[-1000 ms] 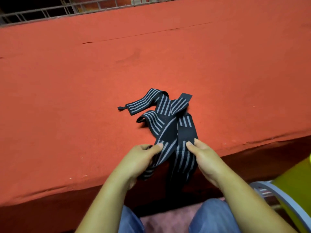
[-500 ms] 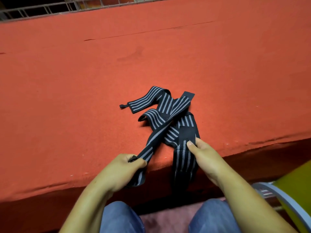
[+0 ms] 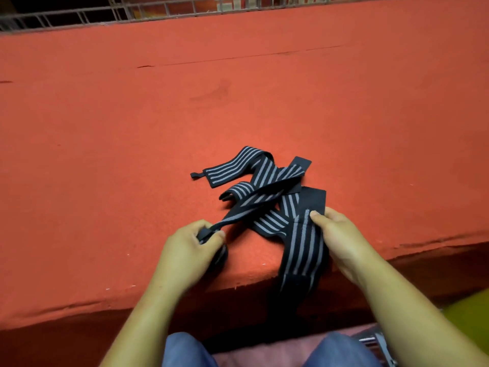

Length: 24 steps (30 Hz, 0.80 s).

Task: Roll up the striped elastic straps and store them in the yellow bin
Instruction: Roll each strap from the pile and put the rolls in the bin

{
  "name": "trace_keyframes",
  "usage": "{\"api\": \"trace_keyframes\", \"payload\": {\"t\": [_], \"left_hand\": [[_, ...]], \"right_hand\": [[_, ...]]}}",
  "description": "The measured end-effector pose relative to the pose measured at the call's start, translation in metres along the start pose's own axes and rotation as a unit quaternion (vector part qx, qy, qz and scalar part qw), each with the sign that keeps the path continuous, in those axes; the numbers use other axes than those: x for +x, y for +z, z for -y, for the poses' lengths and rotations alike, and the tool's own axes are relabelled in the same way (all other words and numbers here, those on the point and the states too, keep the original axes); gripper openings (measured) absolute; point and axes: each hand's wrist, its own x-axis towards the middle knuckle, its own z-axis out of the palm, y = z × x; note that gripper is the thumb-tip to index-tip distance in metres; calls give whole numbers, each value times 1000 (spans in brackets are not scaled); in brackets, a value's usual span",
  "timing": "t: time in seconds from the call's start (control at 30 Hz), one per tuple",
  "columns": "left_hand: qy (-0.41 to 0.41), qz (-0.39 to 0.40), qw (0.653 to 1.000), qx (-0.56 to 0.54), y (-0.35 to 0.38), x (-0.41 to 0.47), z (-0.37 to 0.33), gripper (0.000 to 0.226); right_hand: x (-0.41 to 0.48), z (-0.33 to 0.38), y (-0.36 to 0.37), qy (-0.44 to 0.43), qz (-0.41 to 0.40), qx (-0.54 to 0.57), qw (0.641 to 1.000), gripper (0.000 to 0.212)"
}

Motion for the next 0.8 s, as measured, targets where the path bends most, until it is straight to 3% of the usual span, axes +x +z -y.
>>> {"api": "trace_keyframes", "payload": {"t": [0.1,0.23,0.3,0.37,0.57,0.7,0.8], "left_hand": [[7,-11,1000,-26,19,23,-15,14],[112,-66,991,9,29,49,-36,55],[180,-82,979,48,37,64,-52,54],[215,-49,972,85,50,80,-70,49],[197,87,962,168,107,122,-104,58],[157,88,959,220,125,144,-110,63],[151,97,951,250,133,150,-113,50]], "right_hand": [[11,6,3,-19,-23,16,999,25],[15,2,4,-9,-13,25,1000,27],[18,-4,6,-3,-5,25,1000,27],[22,-11,7,4,3,25,1000,28],[24,-29,3,18,6,57,998,28],[23,-34,2,22,29,19,999,27],[21,-31,2,20,38,-9,999,28]]}}
